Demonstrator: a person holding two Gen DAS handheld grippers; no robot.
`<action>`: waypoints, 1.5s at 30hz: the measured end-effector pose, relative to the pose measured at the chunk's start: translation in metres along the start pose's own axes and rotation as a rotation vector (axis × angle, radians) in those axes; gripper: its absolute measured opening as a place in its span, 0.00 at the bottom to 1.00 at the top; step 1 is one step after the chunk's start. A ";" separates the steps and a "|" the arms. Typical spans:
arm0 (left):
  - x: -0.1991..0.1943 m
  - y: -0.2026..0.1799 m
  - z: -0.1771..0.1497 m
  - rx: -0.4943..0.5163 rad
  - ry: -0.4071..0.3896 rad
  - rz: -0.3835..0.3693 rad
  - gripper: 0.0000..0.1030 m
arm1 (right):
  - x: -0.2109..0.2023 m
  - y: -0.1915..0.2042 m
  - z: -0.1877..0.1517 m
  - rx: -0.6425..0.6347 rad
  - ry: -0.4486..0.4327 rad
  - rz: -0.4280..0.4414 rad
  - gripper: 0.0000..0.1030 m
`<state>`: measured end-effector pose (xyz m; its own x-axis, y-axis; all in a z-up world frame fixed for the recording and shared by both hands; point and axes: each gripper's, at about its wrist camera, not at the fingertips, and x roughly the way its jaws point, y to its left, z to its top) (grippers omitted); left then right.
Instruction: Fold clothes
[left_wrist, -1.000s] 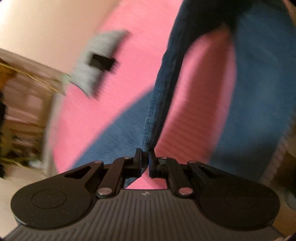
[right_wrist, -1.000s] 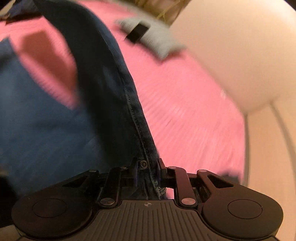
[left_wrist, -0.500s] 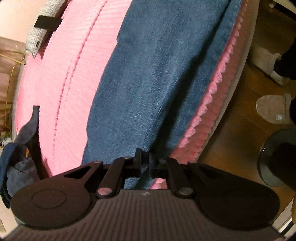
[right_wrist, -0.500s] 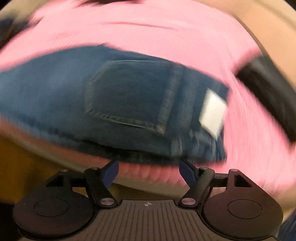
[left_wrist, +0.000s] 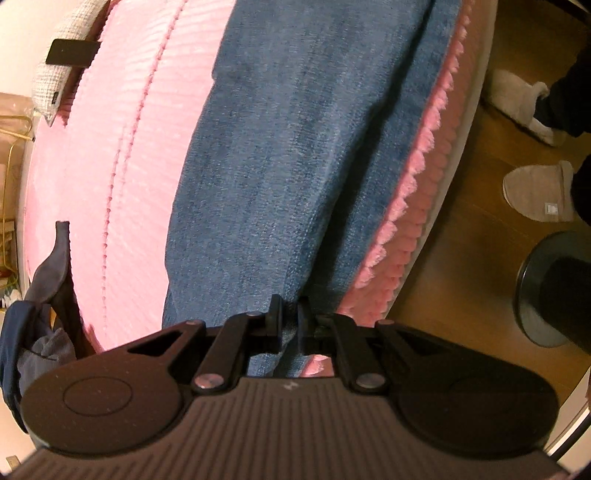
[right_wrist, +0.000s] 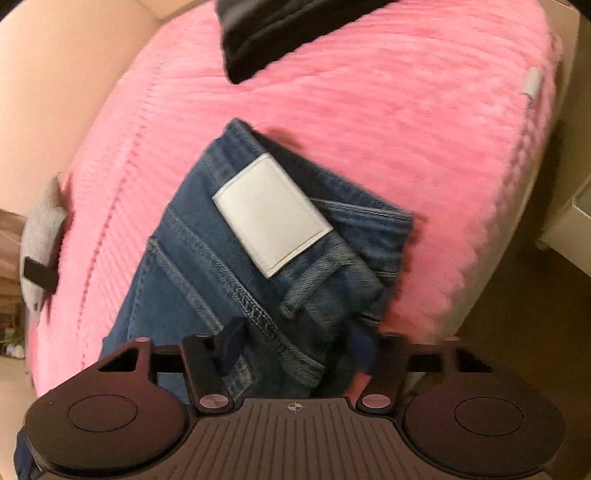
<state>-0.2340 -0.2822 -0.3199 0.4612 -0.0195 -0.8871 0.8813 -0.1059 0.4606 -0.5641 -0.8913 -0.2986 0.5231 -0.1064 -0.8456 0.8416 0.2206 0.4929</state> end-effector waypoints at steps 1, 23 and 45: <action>-0.002 0.001 0.000 -0.008 -0.005 0.007 0.05 | -0.008 0.004 0.003 -0.034 -0.021 -0.023 0.05; -0.014 -0.006 0.000 0.004 -0.050 0.048 0.05 | -0.010 -0.024 -0.012 0.044 -0.118 0.038 0.12; -0.014 -0.027 0.003 -0.039 -0.043 0.051 0.09 | -0.036 0.064 -0.056 -0.623 -0.068 -0.124 0.64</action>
